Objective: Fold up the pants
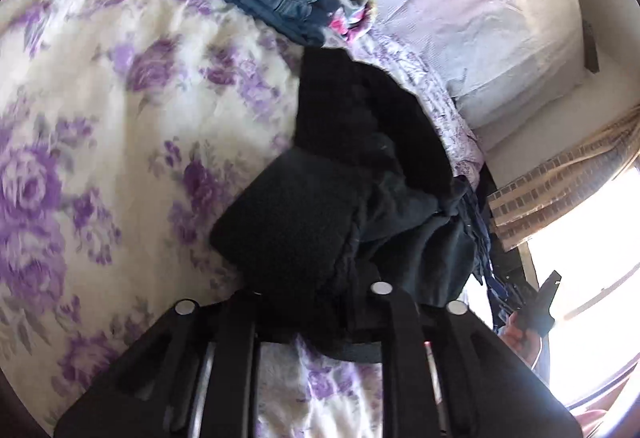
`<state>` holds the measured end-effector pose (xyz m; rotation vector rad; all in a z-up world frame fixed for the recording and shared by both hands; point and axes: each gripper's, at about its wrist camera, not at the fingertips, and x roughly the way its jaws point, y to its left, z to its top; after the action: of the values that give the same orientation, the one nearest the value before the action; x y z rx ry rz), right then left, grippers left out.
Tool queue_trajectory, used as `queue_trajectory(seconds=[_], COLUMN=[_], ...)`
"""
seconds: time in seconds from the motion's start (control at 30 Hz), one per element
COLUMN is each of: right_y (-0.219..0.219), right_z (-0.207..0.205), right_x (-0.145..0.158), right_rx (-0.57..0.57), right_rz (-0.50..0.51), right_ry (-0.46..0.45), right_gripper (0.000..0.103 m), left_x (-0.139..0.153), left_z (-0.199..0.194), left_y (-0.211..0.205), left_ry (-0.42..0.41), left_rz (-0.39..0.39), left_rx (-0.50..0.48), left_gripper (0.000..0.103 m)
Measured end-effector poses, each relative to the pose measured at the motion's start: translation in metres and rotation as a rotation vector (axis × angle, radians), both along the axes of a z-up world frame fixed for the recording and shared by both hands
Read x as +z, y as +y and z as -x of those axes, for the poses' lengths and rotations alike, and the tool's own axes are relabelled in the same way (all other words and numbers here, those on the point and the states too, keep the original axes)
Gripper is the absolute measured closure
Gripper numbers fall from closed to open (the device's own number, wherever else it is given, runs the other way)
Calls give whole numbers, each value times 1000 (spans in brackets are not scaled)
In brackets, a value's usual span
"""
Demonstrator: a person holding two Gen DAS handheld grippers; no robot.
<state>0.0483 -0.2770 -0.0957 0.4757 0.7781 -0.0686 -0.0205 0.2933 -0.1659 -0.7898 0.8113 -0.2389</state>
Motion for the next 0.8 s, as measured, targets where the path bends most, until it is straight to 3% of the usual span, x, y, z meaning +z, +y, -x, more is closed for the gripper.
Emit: queue_trajectory(seconds=[0.1, 0.27, 0.3, 0.33, 0.37, 0.43, 0.53, 0.67, 0.73, 0.8], right_y=[-72, -115, -112, -110, -108, -107, -113, -144, -157, -169], right_z=[-19, -54, -59, -63, -69, -74, -56, -17, -7, -2], right_x=[-22, -54, -50, -47, -42, -29, 18, 57, 51, 24], right_rx=[-143, -196, -189, -182, -156, -128, -124, -184, -208, -228], right_rz=[-84, -242, -223, -193, -162, -98, 73, 167, 189, 230], right_ry=[63, 78, 75, 75, 72, 80, 22, -11, 28, 134], right_gripper=[55, 52, 62, 92, 98, 98, 98, 98, 98, 97], left_x=[8, 16, 17, 18, 20, 24, 38, 60, 63, 61], left_z=[3, 2, 1, 0, 0, -1, 5, 24, 32, 41], left_y=[-3, -19, -20, -22, -24, -26, -29, -30, -34, -35], left_ry=[-8, 13, 14, 16, 20, 20, -3, -28, -15, 11], left_rz=[-40, -123, -141, -159, -172, -189, -213, -255, -291, -334], left_rx=[34, 86, 94, 105, 116, 123, 126, 136, 137, 142], left_gripper=[71, 59, 59, 59, 59, 66, 78, 79, 79, 79])
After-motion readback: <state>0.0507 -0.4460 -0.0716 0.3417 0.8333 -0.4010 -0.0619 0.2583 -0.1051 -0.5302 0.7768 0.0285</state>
